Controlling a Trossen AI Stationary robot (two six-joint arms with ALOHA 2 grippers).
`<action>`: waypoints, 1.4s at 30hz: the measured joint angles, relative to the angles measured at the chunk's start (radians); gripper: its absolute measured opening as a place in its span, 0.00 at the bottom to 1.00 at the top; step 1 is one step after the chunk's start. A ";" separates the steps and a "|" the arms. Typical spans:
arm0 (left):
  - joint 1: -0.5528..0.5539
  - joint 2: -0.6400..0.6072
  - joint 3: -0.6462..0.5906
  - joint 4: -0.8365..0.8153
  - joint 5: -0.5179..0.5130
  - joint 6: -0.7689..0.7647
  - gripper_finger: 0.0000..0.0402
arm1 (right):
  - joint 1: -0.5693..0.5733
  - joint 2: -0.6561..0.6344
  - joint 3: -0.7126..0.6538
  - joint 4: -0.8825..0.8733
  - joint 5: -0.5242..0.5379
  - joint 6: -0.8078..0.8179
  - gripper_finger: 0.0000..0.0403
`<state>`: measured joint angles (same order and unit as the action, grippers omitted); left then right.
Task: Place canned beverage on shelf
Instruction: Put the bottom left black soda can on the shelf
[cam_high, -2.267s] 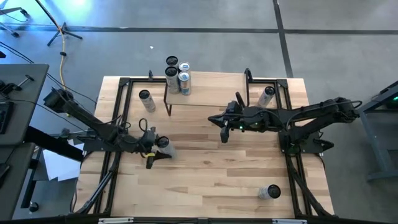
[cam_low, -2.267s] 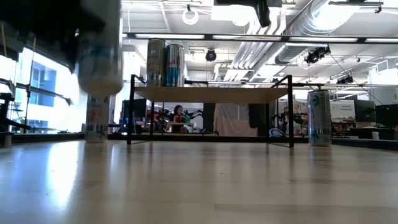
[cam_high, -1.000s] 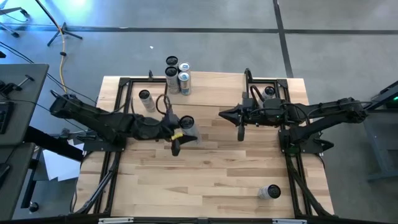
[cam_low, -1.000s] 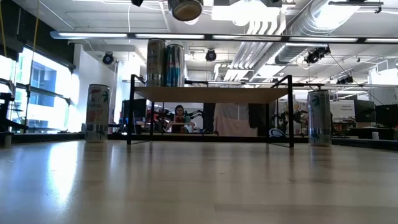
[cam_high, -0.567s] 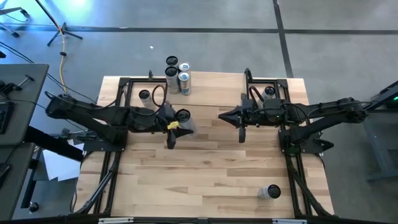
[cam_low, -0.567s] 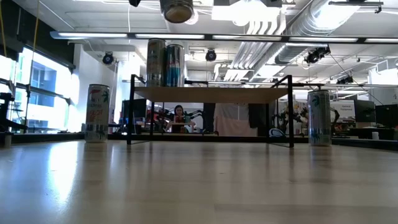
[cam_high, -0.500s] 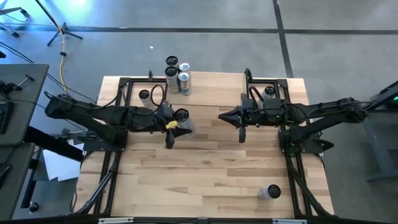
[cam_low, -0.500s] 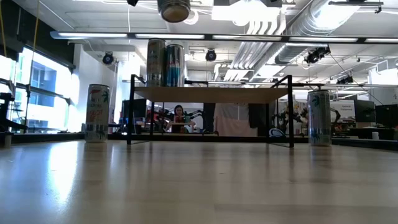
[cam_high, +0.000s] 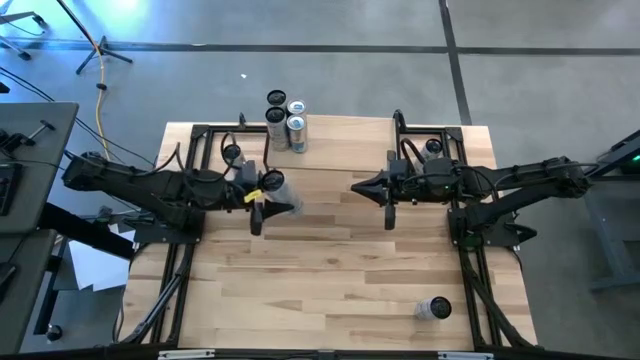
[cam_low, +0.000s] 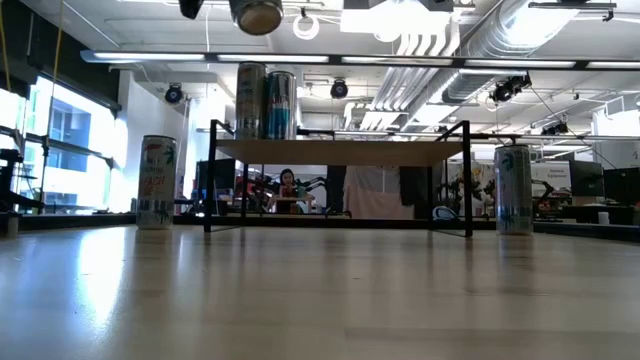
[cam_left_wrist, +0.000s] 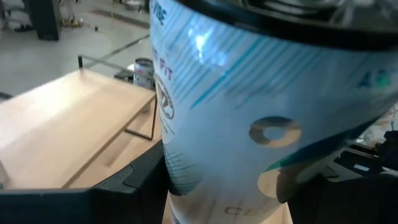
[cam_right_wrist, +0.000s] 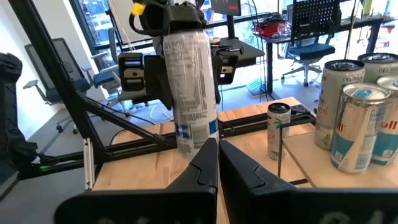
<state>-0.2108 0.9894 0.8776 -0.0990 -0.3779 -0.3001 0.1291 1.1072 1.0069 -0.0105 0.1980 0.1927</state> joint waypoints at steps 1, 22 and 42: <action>0.000 -0.006 0.000 -0.001 0.000 0.013 0.52 | 0.000 0.000 0.000 -0.001 -0.001 0.018 0.00; 0.003 -0.005 0.000 -0.008 0.008 0.005 0.52 | 0.000 0.001 0.000 -0.027 -0.106 0.045 0.00; 0.012 0.298 0.190 -0.018 -0.107 -0.132 0.52 | -0.001 -0.101 0.000 -0.075 0.172 -0.122 0.00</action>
<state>-0.1985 1.2876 1.0679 -0.1175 -0.4853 -0.4324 0.1284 1.0065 1.0069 -0.0860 0.3698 0.0710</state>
